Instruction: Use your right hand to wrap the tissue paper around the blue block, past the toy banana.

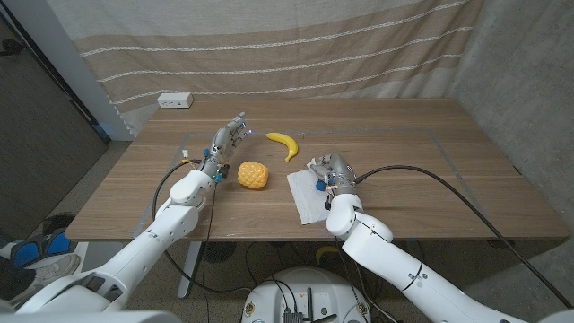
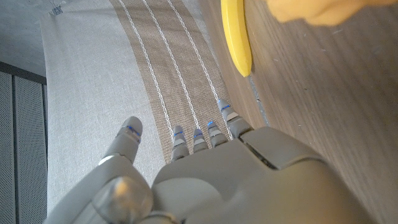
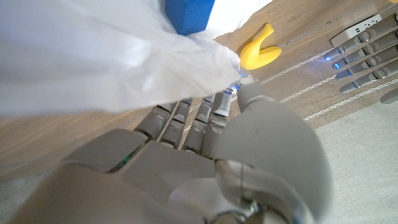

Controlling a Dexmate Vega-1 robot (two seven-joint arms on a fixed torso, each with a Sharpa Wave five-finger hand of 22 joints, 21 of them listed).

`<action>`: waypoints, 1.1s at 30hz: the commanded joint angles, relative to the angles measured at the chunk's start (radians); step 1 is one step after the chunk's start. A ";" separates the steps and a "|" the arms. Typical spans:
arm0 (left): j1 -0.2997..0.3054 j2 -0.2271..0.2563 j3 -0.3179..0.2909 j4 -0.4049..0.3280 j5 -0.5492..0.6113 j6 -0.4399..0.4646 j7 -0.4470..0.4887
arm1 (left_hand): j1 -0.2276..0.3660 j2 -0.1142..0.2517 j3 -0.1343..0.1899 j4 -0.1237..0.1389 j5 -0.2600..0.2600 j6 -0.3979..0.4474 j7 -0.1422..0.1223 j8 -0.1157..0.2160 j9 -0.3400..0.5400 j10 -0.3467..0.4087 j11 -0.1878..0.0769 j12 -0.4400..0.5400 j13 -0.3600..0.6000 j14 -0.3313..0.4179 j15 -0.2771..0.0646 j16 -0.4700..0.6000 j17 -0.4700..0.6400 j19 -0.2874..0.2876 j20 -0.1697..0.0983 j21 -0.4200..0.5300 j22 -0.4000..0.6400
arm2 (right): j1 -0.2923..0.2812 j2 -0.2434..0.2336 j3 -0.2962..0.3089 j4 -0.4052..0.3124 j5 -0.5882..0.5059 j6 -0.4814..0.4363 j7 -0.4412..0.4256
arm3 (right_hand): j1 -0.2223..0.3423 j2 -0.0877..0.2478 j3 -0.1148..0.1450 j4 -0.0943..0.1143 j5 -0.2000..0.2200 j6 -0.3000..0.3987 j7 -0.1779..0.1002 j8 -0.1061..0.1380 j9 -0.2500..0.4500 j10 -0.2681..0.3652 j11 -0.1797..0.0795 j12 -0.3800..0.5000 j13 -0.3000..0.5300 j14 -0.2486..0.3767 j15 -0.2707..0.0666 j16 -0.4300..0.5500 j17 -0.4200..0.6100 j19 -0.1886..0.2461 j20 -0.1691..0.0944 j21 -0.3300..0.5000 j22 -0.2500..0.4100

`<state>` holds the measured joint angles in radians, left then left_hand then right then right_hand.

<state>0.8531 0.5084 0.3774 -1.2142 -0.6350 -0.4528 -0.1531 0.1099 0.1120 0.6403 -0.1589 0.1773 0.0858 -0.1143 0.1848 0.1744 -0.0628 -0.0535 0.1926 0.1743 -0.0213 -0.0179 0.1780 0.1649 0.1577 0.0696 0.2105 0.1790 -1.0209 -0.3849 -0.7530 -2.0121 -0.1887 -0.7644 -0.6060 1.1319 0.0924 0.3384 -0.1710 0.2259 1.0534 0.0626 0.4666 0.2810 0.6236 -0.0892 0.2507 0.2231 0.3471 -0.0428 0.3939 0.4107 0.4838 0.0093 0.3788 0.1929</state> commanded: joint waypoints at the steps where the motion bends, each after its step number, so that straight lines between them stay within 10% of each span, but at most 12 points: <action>1: -0.007 -0.006 -0.007 0.033 -0.016 -0.017 -0.028 | 0.013 0.012 -0.001 -0.003 0.000 0.005 0.002 0.000 0.003 0.004 -0.001 -0.002 0.003 -0.005 0.000 -0.002 0.003 0.005 -0.003 -0.002 0.003 | -0.003 0.041 0.000 0.008 0.068 -0.003 -0.047 | 0.009 0.003 -0.001 0.003 0.008 -0.004 0.010 -0.006 0.003 0.002 0.011 0.001 0.004 0.024 -0.083 0.018 0.008 0.067 -0.020 0.038 0.008; 10: -0.020 -0.014 -0.007 0.061 -0.023 -0.024 -0.046 | 0.015 0.012 -0.001 -0.003 0.000 0.005 0.002 0.000 0.003 0.004 -0.002 -0.002 0.003 -0.006 -0.001 -0.003 0.003 0.005 -0.002 -0.002 0.003 | -0.001 0.046 -0.014 0.011 0.083 -0.002 -0.080 | 0.004 0.009 -0.005 0.009 0.018 -0.013 0.015 -0.016 0.000 0.011 0.027 -0.001 0.005 0.092 -0.084 0.044 0.018 0.218 -0.070 0.127 0.023; 15: -0.023 -0.012 -0.007 0.067 -0.022 -0.023 -0.050 | 0.015 0.013 -0.001 -0.003 0.000 0.005 0.002 0.000 0.003 0.003 -0.001 -0.002 0.003 -0.006 -0.001 -0.003 0.003 0.005 -0.002 -0.003 0.003 | 0.007 0.029 -0.024 0.004 0.096 -0.006 -0.064 | -0.033 0.011 -0.017 0.027 0.021 -0.052 0.019 -0.043 -0.012 0.012 0.037 -0.002 0.006 0.105 -0.074 0.047 0.023 0.222 -0.062 0.146 0.030; 19: -0.026 -0.011 -0.007 0.070 -0.020 -0.022 -0.051 | 0.016 0.013 -0.001 -0.003 0.000 0.004 0.002 0.000 0.003 0.003 0.000 -0.002 0.003 -0.007 -0.002 -0.003 0.003 0.006 -0.002 -0.003 0.003 | 0.012 0.017 -0.034 -0.002 0.102 -0.016 -0.055 | -0.093 0.008 -0.039 0.043 0.029 -0.090 0.025 -0.079 -0.030 -0.001 0.050 -0.009 0.008 0.089 -0.049 0.039 0.031 0.142 -0.021 0.138 0.032; 28: -0.028 -0.010 -0.006 0.069 -0.020 -0.015 -0.052 | 0.018 0.014 -0.001 -0.003 0.000 0.004 0.002 -0.001 0.003 0.001 -0.001 -0.003 0.003 -0.007 -0.001 -0.002 0.003 0.006 -0.002 -0.003 0.003 | -0.005 -0.024 -0.005 -0.020 0.178 0.067 0.001 | -0.394 0.044 -0.134 0.160 0.000 -0.085 0.116 -0.154 -0.071 -0.048 0.121 -0.020 0.010 0.015 0.009 -0.002 0.049 -0.038 0.046 0.094 0.011; 33: -0.029 -0.008 -0.004 0.066 -0.017 -0.015 -0.051 | 0.019 0.014 -0.001 -0.003 0.000 0.004 0.003 -0.001 0.003 -0.001 0.001 -0.003 0.003 -0.008 -0.002 -0.003 0.003 0.006 -0.002 -0.003 0.003 | -0.017 -0.061 0.027 -0.039 0.260 0.131 0.078 | -0.584 0.097 -0.142 0.275 -0.040 -0.138 0.135 -0.224 -0.081 -0.091 0.160 -0.031 0.010 -0.002 0.057 -0.016 0.066 -0.052 0.062 0.106 0.015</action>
<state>0.8276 0.4978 0.3710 -1.1482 -0.6549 -0.4729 -0.2018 0.1139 0.1161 0.6403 -0.1588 0.1775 0.0858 -0.1143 0.1848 0.1744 -0.0628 -0.0535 0.1926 0.1743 -0.0214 -0.0179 0.1781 0.1649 0.1577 0.0696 0.2106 0.1790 -1.0214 -0.3907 -0.7651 -2.0231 -0.0440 -0.7269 -0.6270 0.6282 0.1793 0.1946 0.0564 0.1979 0.9634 0.1988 0.2824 0.2017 0.5577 0.0514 0.2318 0.2304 0.3443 -0.0152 0.3853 0.4667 0.4279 0.0642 0.4719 0.2044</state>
